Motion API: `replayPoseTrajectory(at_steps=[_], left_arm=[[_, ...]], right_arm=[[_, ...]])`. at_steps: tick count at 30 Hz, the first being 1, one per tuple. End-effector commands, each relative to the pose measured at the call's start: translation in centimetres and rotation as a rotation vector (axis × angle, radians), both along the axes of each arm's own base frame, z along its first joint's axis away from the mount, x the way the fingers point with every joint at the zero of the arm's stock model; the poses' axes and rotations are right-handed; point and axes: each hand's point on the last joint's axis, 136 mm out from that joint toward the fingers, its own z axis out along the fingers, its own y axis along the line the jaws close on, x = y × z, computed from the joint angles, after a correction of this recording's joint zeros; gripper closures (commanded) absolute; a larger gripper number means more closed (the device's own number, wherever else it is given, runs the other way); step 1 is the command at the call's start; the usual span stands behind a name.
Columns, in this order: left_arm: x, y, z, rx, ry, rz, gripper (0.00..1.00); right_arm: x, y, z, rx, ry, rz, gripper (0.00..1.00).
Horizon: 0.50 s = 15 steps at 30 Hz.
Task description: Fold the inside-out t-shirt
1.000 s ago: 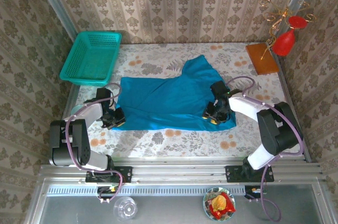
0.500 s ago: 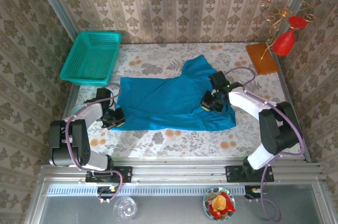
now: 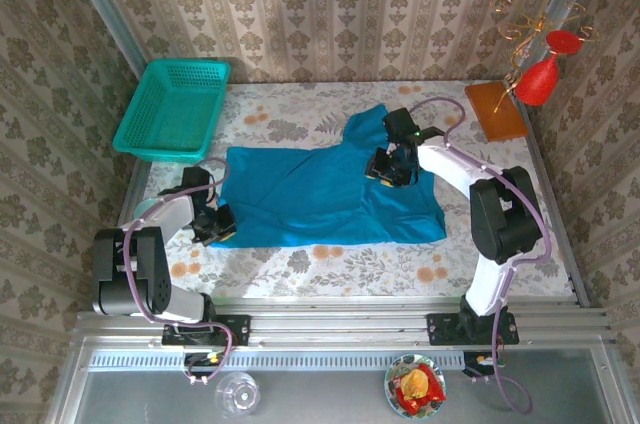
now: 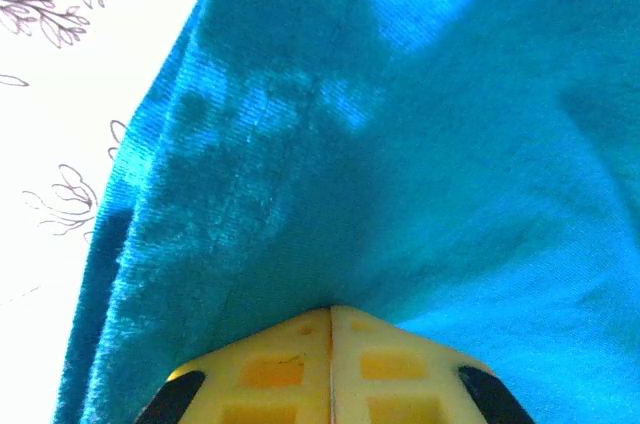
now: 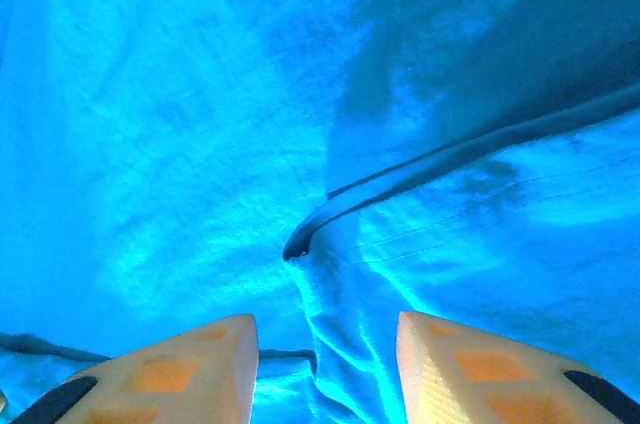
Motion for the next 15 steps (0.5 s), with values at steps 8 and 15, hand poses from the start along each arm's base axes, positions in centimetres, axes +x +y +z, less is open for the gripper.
replayPoseTrajectory(at_steps=[8, 15], left_arm=[[-0.9, 0.9, 0.1, 0.044, 0.027, 0.016, 0.90], [-0.9, 1.0, 0.1, 0.049, 0.029, 0.020, 0.90]], right_arm=[[-6.2, -10.3, -0.7, -0.215, 0.135, 0.044, 0.58], [-10.1, -13.2, -2.9, -0.224, 0.214, -0.025, 0.54]])
